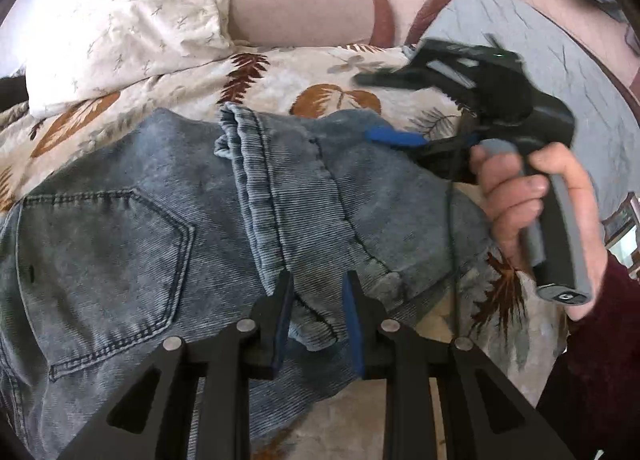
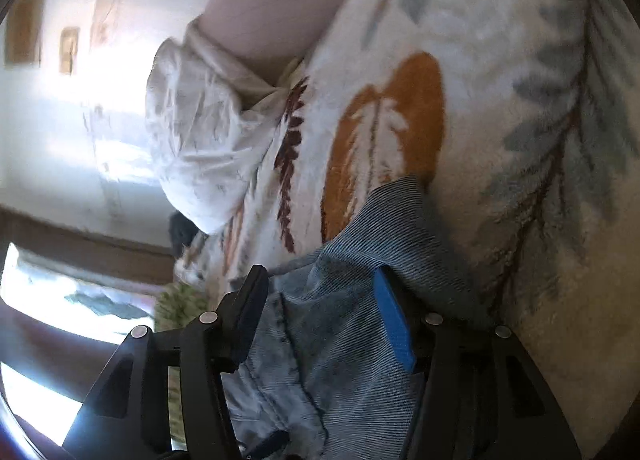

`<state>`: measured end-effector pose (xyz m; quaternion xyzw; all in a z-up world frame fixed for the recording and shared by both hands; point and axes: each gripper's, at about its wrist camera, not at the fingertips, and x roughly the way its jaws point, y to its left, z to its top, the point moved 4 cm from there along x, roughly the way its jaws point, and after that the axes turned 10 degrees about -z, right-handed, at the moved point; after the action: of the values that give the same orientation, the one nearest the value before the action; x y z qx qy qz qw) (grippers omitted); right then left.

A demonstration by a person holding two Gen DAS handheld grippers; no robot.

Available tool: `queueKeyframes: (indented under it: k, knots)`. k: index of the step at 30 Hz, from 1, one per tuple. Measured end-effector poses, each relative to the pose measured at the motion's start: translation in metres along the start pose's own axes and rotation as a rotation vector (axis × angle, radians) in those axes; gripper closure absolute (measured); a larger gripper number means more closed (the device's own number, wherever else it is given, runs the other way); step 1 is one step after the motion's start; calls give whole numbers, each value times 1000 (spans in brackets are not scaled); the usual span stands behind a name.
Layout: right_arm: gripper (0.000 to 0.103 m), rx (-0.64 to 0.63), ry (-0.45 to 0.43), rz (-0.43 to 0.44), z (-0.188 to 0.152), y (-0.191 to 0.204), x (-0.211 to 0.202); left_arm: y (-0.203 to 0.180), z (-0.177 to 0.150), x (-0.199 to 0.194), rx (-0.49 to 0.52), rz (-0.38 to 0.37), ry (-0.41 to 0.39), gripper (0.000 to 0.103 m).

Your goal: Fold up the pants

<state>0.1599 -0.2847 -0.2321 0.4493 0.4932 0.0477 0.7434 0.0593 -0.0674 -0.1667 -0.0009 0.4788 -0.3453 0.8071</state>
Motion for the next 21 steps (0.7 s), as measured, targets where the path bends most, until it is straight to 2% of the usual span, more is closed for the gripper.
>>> queueKeyframes:
  k: [2, 4, 8, 12, 14, 17, 21]
  knots:
    - [46, 21, -29, 38, 1, 3, -14, 5, -2, -10, -25, 4, -21, 76]
    - [43, -19, -67, 47, -4, 10, -34, 11, -6, -26, -53, 2, -60, 76]
    - [43, -42, -8, 53, -32, 14, -55, 26, -23, -68, -84, 56, -142, 75]
    - [43, -93, 38, 20, -69, 18, -67, 51, -53, -117, -167, 167, -259, 56]
    - [43, -128, 52, -21, -86, 17, -71, 67, -71, -139, -257, 234, -323, 55]
    - [45, -135, 104, -166, -102, 1, -54, 84, -99, -159, -405, 327, -413, 46]
    - [42, -206, 56, -223, -109, 16, -55, 98, -127, -158, -531, 469, -467, 46]
